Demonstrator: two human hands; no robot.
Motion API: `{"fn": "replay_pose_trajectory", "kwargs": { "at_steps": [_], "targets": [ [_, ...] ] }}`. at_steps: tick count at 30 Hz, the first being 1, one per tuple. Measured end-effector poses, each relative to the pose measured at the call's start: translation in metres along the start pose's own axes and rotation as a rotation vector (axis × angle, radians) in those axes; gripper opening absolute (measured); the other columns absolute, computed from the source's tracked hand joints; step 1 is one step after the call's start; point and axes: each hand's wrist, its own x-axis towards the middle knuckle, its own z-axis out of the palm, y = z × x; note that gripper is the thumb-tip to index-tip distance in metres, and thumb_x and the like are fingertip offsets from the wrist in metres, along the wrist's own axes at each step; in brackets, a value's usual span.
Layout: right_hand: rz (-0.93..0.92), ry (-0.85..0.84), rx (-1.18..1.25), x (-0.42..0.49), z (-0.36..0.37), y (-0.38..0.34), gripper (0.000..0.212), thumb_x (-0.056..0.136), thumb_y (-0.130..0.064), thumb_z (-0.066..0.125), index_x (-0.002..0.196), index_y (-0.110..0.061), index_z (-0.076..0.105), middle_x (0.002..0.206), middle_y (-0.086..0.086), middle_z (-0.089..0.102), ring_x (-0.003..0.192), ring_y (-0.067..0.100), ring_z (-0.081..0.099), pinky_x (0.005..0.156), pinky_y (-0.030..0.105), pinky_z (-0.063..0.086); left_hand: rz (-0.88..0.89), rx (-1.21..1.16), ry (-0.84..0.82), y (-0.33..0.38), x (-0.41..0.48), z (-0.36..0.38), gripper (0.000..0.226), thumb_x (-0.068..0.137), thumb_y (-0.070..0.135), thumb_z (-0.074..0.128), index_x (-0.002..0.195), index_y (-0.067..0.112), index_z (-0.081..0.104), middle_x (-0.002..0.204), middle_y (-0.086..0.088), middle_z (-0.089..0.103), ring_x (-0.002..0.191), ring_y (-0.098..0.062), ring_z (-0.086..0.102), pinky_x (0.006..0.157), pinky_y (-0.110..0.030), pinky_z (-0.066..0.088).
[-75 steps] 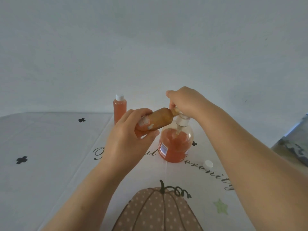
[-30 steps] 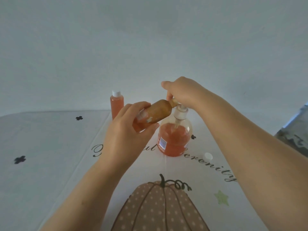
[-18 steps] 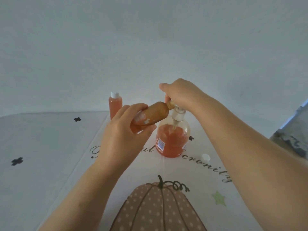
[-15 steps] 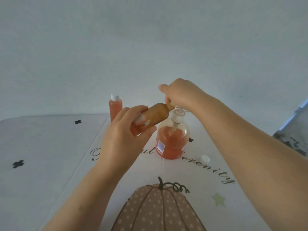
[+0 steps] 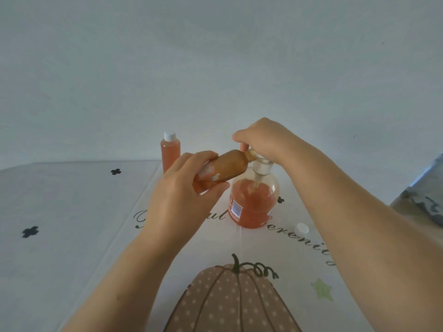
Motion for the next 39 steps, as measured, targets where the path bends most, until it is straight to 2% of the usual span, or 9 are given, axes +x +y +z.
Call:
{"fn": "replay_pose_trajectory", "kwargs": {
  "at_steps": [2, 5, 9, 16, 21, 27, 33, 36, 39],
  "targets": [
    [-0.031, 0.021, 0.009, 0.001, 0.001, 0.001, 0.032, 0.088, -0.034, 0.057, 0.096, -0.006, 0.072, 0.032, -0.006, 0.042, 0.033, 0.012, 0.039, 0.046, 0.022, 0.032, 0.011, 0.005, 0.006, 0.001, -0.001, 0.000, 0.043, 0.076, 0.029, 0.078, 0.115, 0.032, 0.061, 0.100, 0.018, 0.057, 0.087, -0.002, 0.055, 0.070, -0.009, 0.040],
    [-0.071, 0.091, -0.032, 0.003, -0.003, 0.000, 0.031, 0.085, -0.034, 0.057, 0.091, -0.008, 0.073, 0.054, -0.001, 0.050, 0.047, 0.016, 0.049, 0.054, 0.025, 0.039, 0.034, 0.004, 0.030, 0.002, -0.001, 0.000, 0.044, 0.076, 0.029, 0.078, 0.117, 0.029, 0.061, 0.102, 0.016, 0.059, 0.086, -0.004, 0.056, 0.071, -0.011, 0.042],
    [-0.093, 0.140, -0.120, 0.005, -0.007, -0.005, 0.035, 0.083, -0.032, 0.051, 0.094, -0.007, 0.072, 0.068, 0.001, 0.054, 0.061, 0.021, 0.052, 0.062, 0.030, 0.041, 0.064, 0.012, 0.060, 0.004, 0.000, -0.001, 0.046, 0.076, 0.030, 0.078, 0.119, 0.027, 0.061, 0.100, 0.016, 0.057, 0.085, -0.003, 0.055, 0.071, -0.009, 0.039],
    [-0.078, 0.075, -0.146, 0.005, -0.006, -0.005, 0.040, 0.094, -0.031, 0.039, 0.103, -0.006, 0.070, 0.074, 0.005, 0.055, 0.068, 0.023, 0.051, 0.067, 0.032, 0.040, 0.074, 0.026, 0.060, 0.003, 0.000, -0.002, 0.046, 0.075, 0.029, 0.079, 0.117, 0.029, 0.061, 0.100, 0.018, 0.057, 0.085, -0.002, 0.053, 0.069, -0.008, 0.041],
    [-0.133, 0.053, -0.218, -0.002, 0.002, 0.000, 0.034, 0.103, -0.027, 0.033, 0.107, -0.009, 0.062, 0.101, 0.010, 0.063, 0.096, 0.030, 0.061, 0.089, 0.043, 0.052, 0.067, 0.067, 0.020, -0.001, 0.002, -0.004, 0.046, 0.075, 0.028, 0.080, 0.117, 0.029, 0.061, 0.100, 0.018, 0.057, 0.086, -0.003, 0.054, 0.069, -0.009, 0.039],
    [-0.111, 0.043, -0.218, -0.001, 0.000, 0.000, 0.039, 0.102, -0.029, 0.030, 0.107, -0.009, 0.063, 0.092, 0.008, 0.060, 0.085, 0.026, 0.058, 0.082, 0.038, 0.048, 0.093, 0.072, 0.015, 0.001, 0.002, -0.006, 0.046, 0.076, 0.028, 0.079, 0.118, 0.029, 0.060, 0.099, 0.018, 0.056, 0.086, -0.003, 0.053, 0.069, -0.011, 0.040],
    [-0.118, 0.078, -0.235, -0.003, -0.009, -0.006, 0.059, 0.099, -0.053, 0.027, 0.093, -0.012, 0.069, 0.079, 0.004, 0.065, 0.078, 0.022, 0.064, 0.076, 0.035, 0.048, 0.095, 0.030, 0.035, 0.003, 0.001, -0.006, 0.045, 0.076, 0.028, 0.078, 0.118, 0.028, 0.061, 0.102, 0.016, 0.059, 0.086, -0.004, 0.057, 0.071, -0.010, 0.040],
    [-0.124, 0.063, -0.219, -0.004, -0.010, -0.006, 0.057, 0.100, -0.049, 0.027, 0.098, -0.011, 0.068, 0.084, 0.006, 0.064, 0.082, 0.023, 0.064, 0.073, 0.034, 0.046, 0.085, 0.043, 0.031, 0.006, 0.002, -0.005, 0.045, 0.076, 0.029, 0.078, 0.118, 0.026, 0.062, 0.102, 0.015, 0.059, 0.084, -0.005, 0.057, 0.070, -0.008, 0.039],
    [-0.117, 0.029, -0.188, -0.004, -0.009, -0.005, 0.043, 0.104, -0.034, 0.028, 0.112, -0.007, 0.062, 0.082, 0.006, 0.058, 0.086, 0.028, 0.062, 0.074, 0.034, 0.045, 0.088, 0.041, 0.005, 0.007, 0.001, -0.007, 0.043, 0.077, 0.030, 0.076, 0.117, 0.027, 0.061, 0.100, 0.016, 0.059, 0.084, -0.004, 0.056, 0.068, -0.007, 0.038]
  ]
}}
